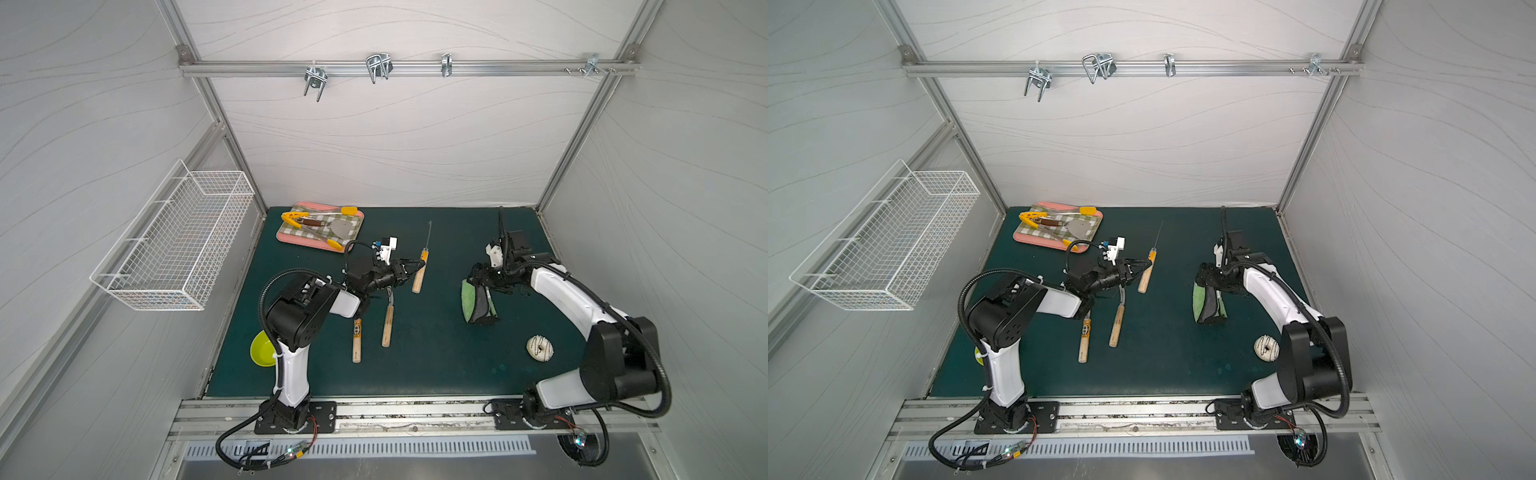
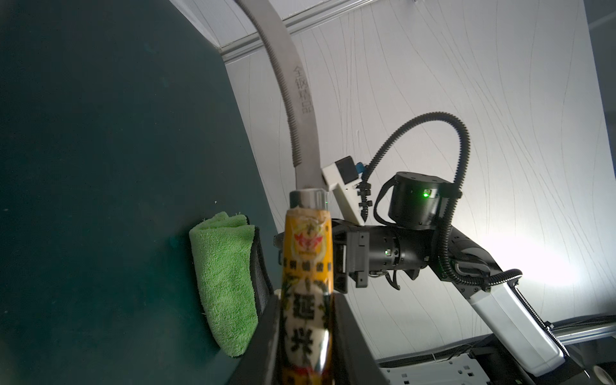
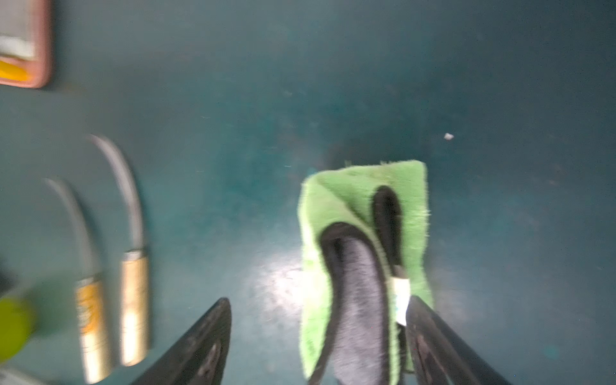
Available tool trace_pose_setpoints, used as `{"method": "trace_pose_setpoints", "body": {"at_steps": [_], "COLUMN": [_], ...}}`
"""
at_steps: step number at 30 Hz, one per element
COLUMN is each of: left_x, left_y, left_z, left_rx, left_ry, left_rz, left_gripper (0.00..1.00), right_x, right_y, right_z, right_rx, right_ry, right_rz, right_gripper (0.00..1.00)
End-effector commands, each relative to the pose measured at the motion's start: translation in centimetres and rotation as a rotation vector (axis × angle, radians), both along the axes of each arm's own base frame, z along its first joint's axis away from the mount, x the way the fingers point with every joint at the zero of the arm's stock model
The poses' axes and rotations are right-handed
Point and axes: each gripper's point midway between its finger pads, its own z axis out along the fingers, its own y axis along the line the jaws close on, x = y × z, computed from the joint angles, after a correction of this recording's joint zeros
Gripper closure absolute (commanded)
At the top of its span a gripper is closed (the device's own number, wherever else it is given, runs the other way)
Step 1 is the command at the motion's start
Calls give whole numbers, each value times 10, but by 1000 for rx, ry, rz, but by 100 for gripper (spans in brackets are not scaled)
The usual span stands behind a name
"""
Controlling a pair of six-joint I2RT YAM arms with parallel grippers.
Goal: Wipe small sickles with rags
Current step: Place the rag at the center of the board, then adjust the small sickle.
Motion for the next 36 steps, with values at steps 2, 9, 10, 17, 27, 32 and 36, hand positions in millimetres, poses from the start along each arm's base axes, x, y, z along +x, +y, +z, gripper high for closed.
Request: {"method": "trace_pose_setpoints", "body": {"at_steps": [2, 9, 10, 17, 27, 32, 36], "left_x": [-10, -15, -16, -24, -28, -29, -28], "left_y": [-4, -13, -15, -21, -25, -27, -27], "left_z": [19, 21, 22, 27, 30, 30, 32], "left_rx": [-23, -12, -14, -20, -24, -27, -34], "left_ry": [-79, -89, -90, -105, -110, -110, -110], "left_rz": [-37, -54, -58, -74, -88, -90, -85], "left_gripper": [100, 100, 100, 100, 100, 100, 100], "right_x": [-3, 2, 4, 23, 21, 20, 19], "right_y": [50, 102, 110, 136, 144, 148, 148], "right_z": [62, 102, 99, 76, 57, 58, 60], "right_rx": [337, 528, 528, 538, 540, 568, 578], "right_ry": [-112, -118, -102, -19, 31, 41, 35], "right_rz": [123, 244, 258, 270, 281, 296, 293], "right_gripper": [25, 28, 28, 33, 52, 76, 88]}}
